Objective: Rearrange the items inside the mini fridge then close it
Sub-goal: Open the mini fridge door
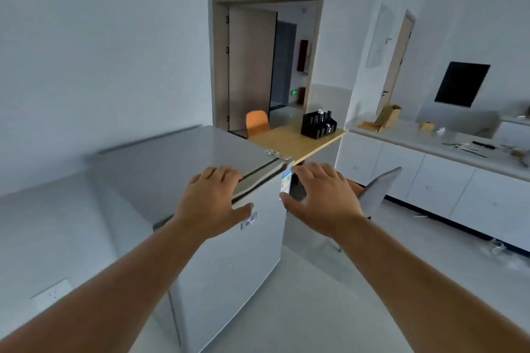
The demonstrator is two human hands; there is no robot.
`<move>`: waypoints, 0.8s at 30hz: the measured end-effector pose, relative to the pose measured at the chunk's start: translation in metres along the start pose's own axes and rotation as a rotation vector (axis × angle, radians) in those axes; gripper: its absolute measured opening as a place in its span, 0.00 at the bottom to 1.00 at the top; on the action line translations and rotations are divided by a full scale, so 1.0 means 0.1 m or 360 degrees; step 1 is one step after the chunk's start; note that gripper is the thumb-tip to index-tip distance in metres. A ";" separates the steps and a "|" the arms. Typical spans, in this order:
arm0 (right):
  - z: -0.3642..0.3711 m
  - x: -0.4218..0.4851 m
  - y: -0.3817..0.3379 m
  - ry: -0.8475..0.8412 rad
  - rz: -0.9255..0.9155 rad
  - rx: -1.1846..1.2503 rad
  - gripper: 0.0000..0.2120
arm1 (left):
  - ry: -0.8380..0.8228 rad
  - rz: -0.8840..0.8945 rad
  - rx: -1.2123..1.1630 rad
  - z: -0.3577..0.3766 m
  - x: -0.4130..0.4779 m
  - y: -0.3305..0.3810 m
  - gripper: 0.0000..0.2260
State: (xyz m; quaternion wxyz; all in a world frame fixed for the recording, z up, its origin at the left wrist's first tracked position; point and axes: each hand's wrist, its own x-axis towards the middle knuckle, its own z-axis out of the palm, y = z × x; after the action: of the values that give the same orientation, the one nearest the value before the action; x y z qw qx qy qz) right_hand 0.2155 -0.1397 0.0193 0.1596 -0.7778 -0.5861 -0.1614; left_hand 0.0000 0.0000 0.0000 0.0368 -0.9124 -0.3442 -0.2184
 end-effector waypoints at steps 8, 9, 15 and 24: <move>0.80 0.25 -0.70 -0.0092 -0.0268 0.0173 0.25 | -0.0384 0.0035 -0.0239 0.32 -0.01 -0.54 0.33; 0.87 0.25 -0.76 -0.0086 -0.0287 0.0178 0.24 | -0.0399 0.0068 -0.0241 0.33 -0.04 -0.55 0.33; 1.10 0.31 -0.82 0.0059 -0.0329 0.0309 0.15 | -0.0555 0.0153 -0.0259 0.34 -0.05 -0.72 0.39; 1.22 0.16 -0.94 0.0198 -0.0484 0.0454 0.14 | -0.0709 -0.0060 -0.0109 0.39 0.18 -1.09 0.35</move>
State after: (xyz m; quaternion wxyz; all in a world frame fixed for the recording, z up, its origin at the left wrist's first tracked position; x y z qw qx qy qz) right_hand 0.1371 -0.0477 -0.0775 0.2776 -0.6386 -0.7026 -0.1467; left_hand -0.0438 0.1027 -0.0367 -0.0752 -0.9322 -0.3531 -0.0236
